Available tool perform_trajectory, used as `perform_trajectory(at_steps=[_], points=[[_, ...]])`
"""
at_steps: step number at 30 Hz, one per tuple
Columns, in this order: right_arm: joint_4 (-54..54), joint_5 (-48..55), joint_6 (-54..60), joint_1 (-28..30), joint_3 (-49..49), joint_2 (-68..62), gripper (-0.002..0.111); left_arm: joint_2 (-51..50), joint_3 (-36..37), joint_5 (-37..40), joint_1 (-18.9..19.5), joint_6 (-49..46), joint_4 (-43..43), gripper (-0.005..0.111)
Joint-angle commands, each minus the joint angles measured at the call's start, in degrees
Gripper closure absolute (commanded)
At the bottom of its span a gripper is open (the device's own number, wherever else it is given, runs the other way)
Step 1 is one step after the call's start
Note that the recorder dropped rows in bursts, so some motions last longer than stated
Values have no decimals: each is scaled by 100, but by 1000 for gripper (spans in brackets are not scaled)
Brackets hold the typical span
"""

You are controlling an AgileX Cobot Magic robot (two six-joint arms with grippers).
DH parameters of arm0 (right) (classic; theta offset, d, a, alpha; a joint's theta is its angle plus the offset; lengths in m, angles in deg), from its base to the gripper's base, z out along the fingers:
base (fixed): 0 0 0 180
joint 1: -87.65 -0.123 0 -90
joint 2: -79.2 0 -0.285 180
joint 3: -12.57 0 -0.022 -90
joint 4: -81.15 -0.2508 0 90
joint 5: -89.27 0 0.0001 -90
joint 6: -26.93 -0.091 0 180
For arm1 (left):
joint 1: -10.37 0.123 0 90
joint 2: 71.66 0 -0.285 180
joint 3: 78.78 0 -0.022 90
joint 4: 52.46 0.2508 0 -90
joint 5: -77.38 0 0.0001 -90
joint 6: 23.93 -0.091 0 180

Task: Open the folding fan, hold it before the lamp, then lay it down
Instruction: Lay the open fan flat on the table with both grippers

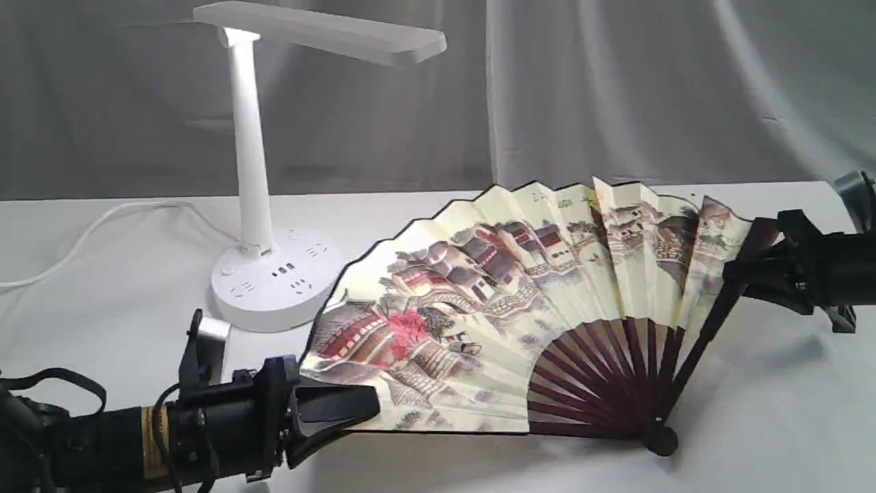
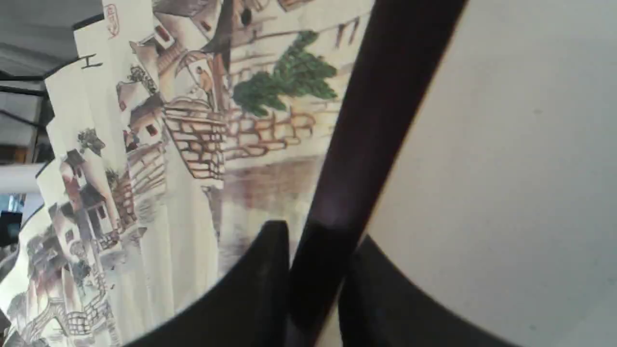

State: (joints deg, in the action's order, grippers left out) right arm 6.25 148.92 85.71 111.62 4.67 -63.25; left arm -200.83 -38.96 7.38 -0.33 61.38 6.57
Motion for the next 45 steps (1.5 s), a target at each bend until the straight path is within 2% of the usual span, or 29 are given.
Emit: perform_trajectory(at_steps=[1, 9, 14, 24, 30, 37, 42, 45], points=[[309, -547, 143, -2, 32, 30, 108, -152, -22, 4, 9, -279, -314, 107], [416, -670, -93, -2, 32, 30, 108, -471, -22, 4, 9, -271, -335, 107], [416, -694, -92, -2, 32, 30, 108, -539, -22, 396, 9, -246, -456, 107], [416, -695, -220, -2, 32, 30, 108, -539, -22, 385, 9, -142, -325, 106], [416, -695, -130, -2, 32, 30, 108, -539, -22, 385, 9, -142, -325, 99], [416, -695, -81, -2, 32, 30, 108, -539, -22, 385, 9, -142, -325, 82], [458, -695, -81, -2, 32, 30, 108, -539, -22, 385, 9, -142, -310, 79], [479, -695, -81, -2, 32, 30, 100, -539, -22, 385, 9, -142, -310, 79]])
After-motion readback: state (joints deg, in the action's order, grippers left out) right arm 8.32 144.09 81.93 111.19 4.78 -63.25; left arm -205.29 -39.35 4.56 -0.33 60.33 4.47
